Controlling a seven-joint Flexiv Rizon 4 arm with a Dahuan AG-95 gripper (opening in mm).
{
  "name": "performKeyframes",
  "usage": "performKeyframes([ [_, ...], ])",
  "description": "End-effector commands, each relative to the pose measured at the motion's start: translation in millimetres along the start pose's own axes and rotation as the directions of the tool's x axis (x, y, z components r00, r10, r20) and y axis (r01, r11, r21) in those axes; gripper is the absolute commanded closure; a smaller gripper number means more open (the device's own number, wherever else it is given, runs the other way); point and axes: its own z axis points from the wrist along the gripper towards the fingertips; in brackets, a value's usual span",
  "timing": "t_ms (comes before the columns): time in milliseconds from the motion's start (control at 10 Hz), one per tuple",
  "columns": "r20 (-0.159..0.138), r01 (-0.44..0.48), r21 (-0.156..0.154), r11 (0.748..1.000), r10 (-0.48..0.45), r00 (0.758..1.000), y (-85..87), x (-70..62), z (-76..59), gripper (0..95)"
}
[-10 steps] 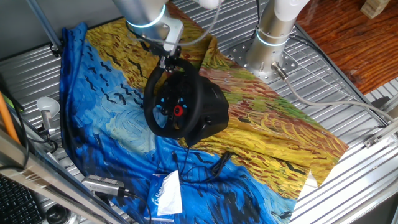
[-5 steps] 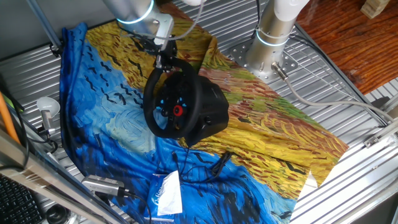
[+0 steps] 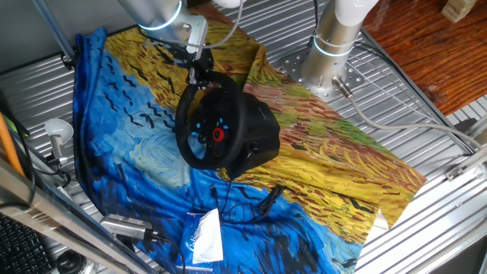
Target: Rotate the steering wheel 90 degrees counterclockwise
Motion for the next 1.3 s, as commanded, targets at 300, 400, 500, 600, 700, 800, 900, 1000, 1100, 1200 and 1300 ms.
performKeyframes([
  [300, 0.024, 0.009, 0.019, 1.000, -0.009, 1.000, -2.1, 7.4, 3.6, 95.0],
  [400, 0.029, 0.012, 0.025, 1.000, -0.013, 1.000, -2.1, 9.6, 4.5, 95.0],
  [500, 0.032, 0.014, 0.029, 0.999, -0.015, 0.999, -2.2, 10.8, 5.1, 95.0],
  [600, 0.043, 0.019, 0.043, 0.999, -0.021, 0.999, -2.7, 14.3, 6.9, 95.0],
  [700, 0.052, 0.024, 0.054, 0.998, -0.027, 0.998, -3.1, 16.4, 8.1, 95.0],
  [800, 0.056, 0.027, 0.059, 0.998, -0.030, 0.998, -3.6, 18.1, 8.9, 95.0],
  [900, 0.062, 0.029, 0.065, 0.997, -0.033, 0.998, -3.9, 19.1, 9.2, 95.0],
  [1000, 0.066, 0.036, 0.071, 0.997, -0.040, 0.997, -4.0, 19.5, 9.2, 95.0],
  [1100, 0.068, 0.040, 0.077, 0.996, -0.045, 0.997, -4.0, 19.9, 9.4, 95.0],
  [1200, 0.069, 0.045, 0.083, 0.996, -0.051, 0.996, -4.2, 20.6, 9.9, 95.0],
  [1300, 0.072, 0.049, 0.091, 0.995, -0.056, 0.996, -4.5, 22.3, 11.1, 95.0],
])
